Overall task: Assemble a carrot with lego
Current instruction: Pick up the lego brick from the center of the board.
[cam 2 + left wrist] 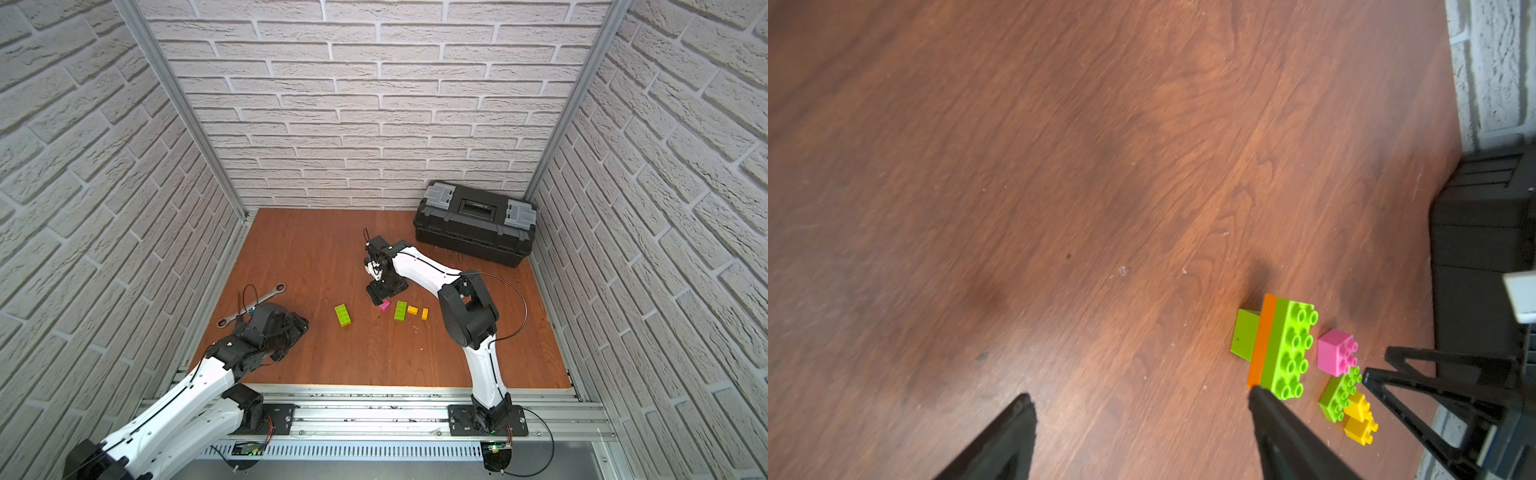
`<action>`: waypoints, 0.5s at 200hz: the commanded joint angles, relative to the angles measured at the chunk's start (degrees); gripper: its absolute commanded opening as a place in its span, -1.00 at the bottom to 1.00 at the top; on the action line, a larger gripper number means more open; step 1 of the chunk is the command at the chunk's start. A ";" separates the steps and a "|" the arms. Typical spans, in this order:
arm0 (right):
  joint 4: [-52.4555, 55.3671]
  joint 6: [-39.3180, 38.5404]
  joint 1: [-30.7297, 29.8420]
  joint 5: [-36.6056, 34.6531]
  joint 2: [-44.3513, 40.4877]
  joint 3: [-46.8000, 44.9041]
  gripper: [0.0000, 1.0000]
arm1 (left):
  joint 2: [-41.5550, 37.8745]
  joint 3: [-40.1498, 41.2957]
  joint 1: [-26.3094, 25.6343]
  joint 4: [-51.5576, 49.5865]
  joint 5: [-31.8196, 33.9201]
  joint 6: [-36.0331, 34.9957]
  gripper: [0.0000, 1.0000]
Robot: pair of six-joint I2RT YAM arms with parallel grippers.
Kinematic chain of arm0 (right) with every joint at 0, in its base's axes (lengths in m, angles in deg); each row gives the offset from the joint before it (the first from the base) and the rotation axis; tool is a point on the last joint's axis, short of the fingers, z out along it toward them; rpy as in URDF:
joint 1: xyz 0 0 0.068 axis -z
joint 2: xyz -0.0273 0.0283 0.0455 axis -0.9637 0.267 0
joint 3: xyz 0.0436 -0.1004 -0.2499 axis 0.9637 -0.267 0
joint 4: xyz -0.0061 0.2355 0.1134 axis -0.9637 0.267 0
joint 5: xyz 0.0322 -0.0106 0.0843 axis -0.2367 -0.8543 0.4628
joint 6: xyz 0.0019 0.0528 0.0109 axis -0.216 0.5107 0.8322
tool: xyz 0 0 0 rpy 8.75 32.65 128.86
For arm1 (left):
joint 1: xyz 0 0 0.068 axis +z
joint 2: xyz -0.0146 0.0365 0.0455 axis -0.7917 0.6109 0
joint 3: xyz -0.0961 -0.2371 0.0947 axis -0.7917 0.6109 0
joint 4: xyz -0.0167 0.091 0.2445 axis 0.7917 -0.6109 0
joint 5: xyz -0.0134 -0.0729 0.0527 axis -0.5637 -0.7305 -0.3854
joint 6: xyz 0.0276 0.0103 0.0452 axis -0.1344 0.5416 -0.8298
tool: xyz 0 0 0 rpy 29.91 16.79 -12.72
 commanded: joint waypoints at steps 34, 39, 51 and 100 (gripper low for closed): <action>-0.84 -2.49 0.12 0.64 2.07 -0.18 0.39 | 1.89 -2.43 -0.26 2.08 -0.99 -0.75 0.68; -0.71 -2.49 0.04 0.74 2.31 -0.09 0.37 | 2.02 -2.55 -0.25 2.10 -1.07 -0.75 0.68; -0.43 -2.51 -0.14 0.21 2.90 0.27 0.33 | 2.35 -2.60 -0.35 2.34 -1.20 -0.69 0.68; 0.41 -2.46 -0.67 -2.55 4.51 1.09 0.18 | 2.63 -2.85 -0.46 2.53 -1.20 -0.76 0.68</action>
